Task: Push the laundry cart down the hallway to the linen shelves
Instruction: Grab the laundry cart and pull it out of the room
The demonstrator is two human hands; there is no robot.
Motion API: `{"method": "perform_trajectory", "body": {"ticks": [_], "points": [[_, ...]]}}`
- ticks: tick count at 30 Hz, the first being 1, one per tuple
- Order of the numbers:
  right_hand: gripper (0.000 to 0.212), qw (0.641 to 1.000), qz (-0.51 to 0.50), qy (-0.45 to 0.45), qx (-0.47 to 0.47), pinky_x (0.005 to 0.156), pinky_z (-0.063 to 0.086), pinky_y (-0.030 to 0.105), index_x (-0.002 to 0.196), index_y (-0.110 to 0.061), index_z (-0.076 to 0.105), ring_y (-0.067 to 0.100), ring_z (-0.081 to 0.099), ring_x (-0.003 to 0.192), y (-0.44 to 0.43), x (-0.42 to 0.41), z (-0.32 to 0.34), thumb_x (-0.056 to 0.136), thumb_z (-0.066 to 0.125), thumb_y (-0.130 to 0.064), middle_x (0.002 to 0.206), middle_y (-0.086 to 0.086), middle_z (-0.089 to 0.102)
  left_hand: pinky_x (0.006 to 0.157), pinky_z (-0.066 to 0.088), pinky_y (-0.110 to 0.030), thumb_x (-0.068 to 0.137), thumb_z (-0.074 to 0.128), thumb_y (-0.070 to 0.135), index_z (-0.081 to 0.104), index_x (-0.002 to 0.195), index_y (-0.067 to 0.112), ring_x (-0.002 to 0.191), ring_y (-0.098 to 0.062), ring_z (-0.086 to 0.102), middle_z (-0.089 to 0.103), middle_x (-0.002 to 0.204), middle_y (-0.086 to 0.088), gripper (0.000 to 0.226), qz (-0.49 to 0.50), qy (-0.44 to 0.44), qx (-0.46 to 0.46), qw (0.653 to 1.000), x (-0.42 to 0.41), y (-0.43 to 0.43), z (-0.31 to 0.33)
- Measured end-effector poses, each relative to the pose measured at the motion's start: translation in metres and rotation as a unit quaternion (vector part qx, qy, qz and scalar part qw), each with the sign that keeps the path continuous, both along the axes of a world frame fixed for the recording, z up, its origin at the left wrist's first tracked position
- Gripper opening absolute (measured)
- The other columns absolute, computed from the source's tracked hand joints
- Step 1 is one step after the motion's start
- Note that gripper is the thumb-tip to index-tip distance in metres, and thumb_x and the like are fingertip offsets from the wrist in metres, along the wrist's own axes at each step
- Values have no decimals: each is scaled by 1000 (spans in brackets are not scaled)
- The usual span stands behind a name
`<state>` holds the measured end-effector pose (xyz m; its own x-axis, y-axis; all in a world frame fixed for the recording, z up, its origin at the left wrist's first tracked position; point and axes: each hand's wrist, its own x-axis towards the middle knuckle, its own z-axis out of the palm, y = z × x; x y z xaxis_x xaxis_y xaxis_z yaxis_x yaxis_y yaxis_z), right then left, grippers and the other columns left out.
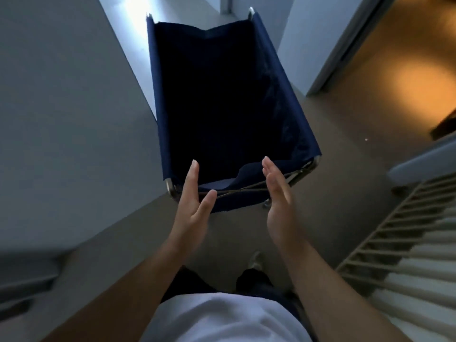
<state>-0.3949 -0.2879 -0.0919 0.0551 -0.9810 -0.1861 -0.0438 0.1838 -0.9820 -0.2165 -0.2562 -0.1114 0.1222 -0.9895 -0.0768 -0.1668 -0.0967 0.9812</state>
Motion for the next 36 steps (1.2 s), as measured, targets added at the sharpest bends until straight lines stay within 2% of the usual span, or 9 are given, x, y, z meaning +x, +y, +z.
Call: {"method": "perform_trajectory", "body": {"ticks": [2, 6, 11, 15, 18, 21, 24, 29, 36], "points": [[56, 999, 47, 18, -12, 99, 30, 2, 137, -53, 44, -11, 35, 134, -22, -22, 1, 85, 45, -75, 144, -32, 43, 121, 14, -40, 90, 44, 56, 10, 154, 25, 146, 1, 10, 11, 161, 13, 79, 34, -39, -1, 999, -22, -5, -1], [57, 990, 96, 82, -61, 107, 28, 9, 139, -51, 38, -10, 31, 137, -62, -44, 0, 86, 43, -73, 149, -27, 38, 120, 12, -36, 89, 43, 61, 6, 153, 27, 148, -3, 4, 4, 162, 10, 81, 51, -127, -17, 990, -47, -21, -4], [57, 960, 102, 208, -156, 115, 31, 31, 145, -30, 40, 2, 32, 141, -85, -49, -21, 94, 47, -55, 154, -7, 38, 120, 10, -42, 88, 41, 65, 0, 153, 25, 149, -11, -2, -3, 163, 4, 87, 28, -298, -20, 954, -54, -34, -19], [56, 880, 78, 386, -265, 112, 35, 48, 138, -12, 52, 23, 44, 137, -107, -59, -51, 94, 51, -48, 147, 9, 49, 119, 1, -46, 88, 39, 66, 4, 153, 19, 149, -17, -10, -5, 163, -3, 88, 37, -422, 22, 905, -32, -50, -46], [51, 796, 85, 503, -324, 109, 32, 52, 131, -13, 60, 29, 48, 133, -119, -81, -79, 92, 55, -46, 142, 11, 54, 117, 2, -53, 89, 46, 57, 11, 153, 14, 149, -27, -9, -3, 162, -12, 85, 43, -504, 83, 858, -4, -57, -63], [48, 743, 113, 567, -337, 109, 30, 54, 128, -14, 62, 30, 49, 132, -132, -108, -103, 93, 54, -46, 141, 10, 55, 113, 7, -60, 90, 50, 48, 17, 151, 13, 148, -35, -4, -1, 161, -17, 78, 46, -557, 127, 820, 28, -64, -76], [47, 717, 125, 594, -343, 108, 29, 54, 127, -13, 62, 33, 49, 131, -158, -135, -121, 93, 53, -44, 141, 12, 55, 111, 11, -62, 91, 51, 43, 20, 150, 11, 147, -39, 0, 2, 160, -21, 74, 55, -585, 155, 794, 54, -79, -85], [44, 694, 143, 613, -350, 109, 27, 54, 127, -14, 60, 33, 45, 134, -195, -162, -135, 95, 49, -42, 143, 11, 53, 113, 15, -55, 93, 49, 43, 19, 149, 10, 147, -38, 1, 4, 159, -24, 72, 102, -560, 178, 803, 69, -89, -102], [40, 712, 136, 620, -302, 110, 27, 53, 127, -10, 61, 35, 41, 137, -222, -184, -151, 98, 46, -32, 146, 13, 50, 114, 23, -44, 94, 49, 40, 22, 149, 10, 147, -33, 9, 5, 161, -16, 68, 112, -522, 165, 829, 62, -103, -131]]}}
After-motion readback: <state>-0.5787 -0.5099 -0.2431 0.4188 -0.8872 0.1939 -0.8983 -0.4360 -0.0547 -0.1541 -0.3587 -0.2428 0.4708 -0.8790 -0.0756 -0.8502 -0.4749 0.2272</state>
